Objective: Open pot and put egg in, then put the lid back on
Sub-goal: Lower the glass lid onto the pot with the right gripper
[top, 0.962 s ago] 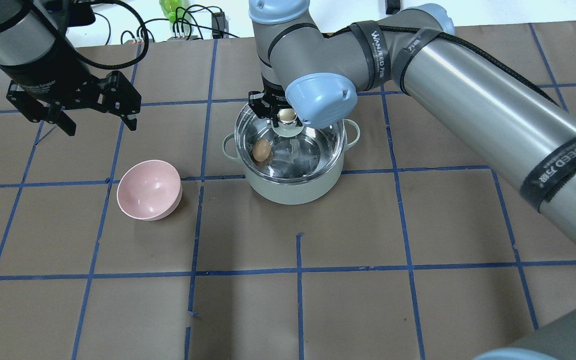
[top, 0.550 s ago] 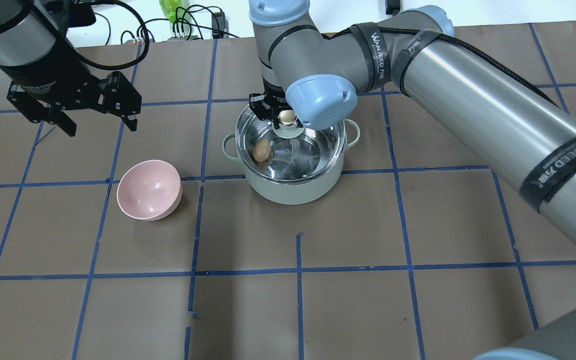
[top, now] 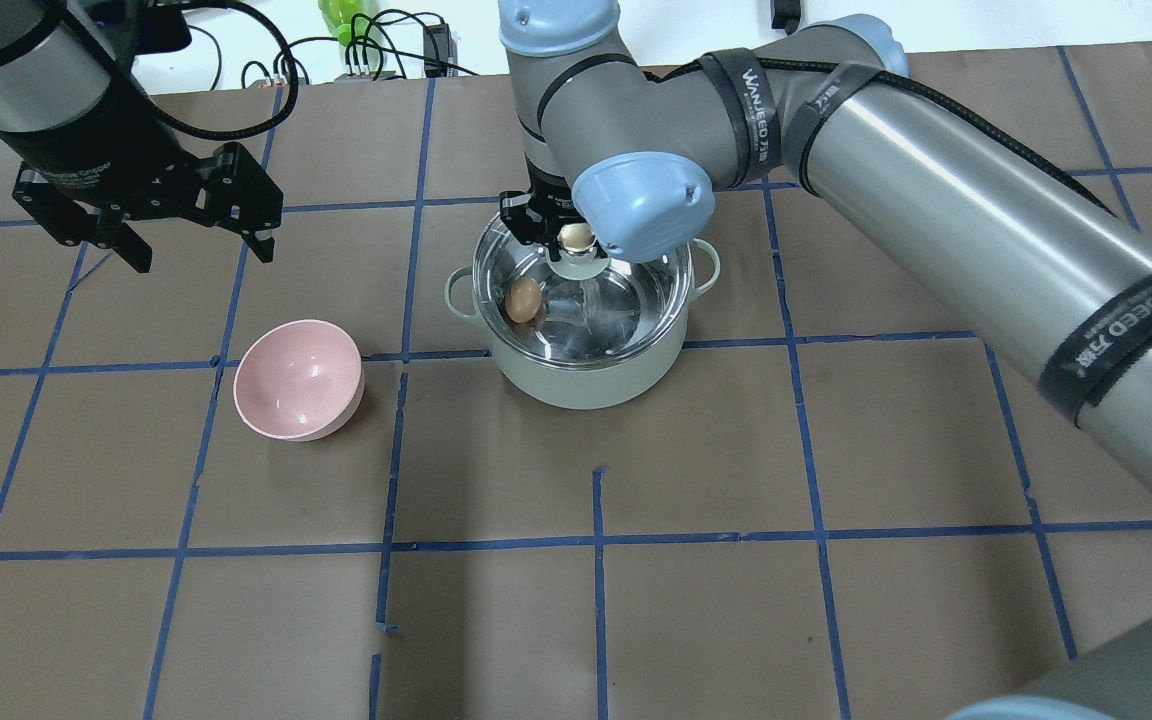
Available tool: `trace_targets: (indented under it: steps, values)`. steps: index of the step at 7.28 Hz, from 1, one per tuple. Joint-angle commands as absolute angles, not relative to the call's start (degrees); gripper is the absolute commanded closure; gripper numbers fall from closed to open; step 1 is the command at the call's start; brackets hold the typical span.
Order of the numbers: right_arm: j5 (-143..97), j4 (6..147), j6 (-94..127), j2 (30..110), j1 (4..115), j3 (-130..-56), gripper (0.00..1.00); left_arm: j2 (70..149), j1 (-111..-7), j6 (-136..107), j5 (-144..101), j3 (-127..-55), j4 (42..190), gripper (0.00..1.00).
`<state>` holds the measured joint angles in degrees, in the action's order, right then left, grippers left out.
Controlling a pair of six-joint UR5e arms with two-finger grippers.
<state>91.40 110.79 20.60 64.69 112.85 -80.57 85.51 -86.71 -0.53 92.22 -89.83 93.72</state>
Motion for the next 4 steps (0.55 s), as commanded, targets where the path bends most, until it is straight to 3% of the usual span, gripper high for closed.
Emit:
trace_targets:
  steps: [1, 4]
  values:
    - [91.41, 110.92, 20.65, 64.69, 112.85, -81.03, 0.91, 85.43, -86.92, -0.53, 92.20, -89.91, 93.78, 0.00]
    - [91.32, 112.05, 20.57, 64.69, 112.85, -81.12, 0.91, 85.52, -86.92, -0.53, 92.02, -89.91, 93.69, 0.00]
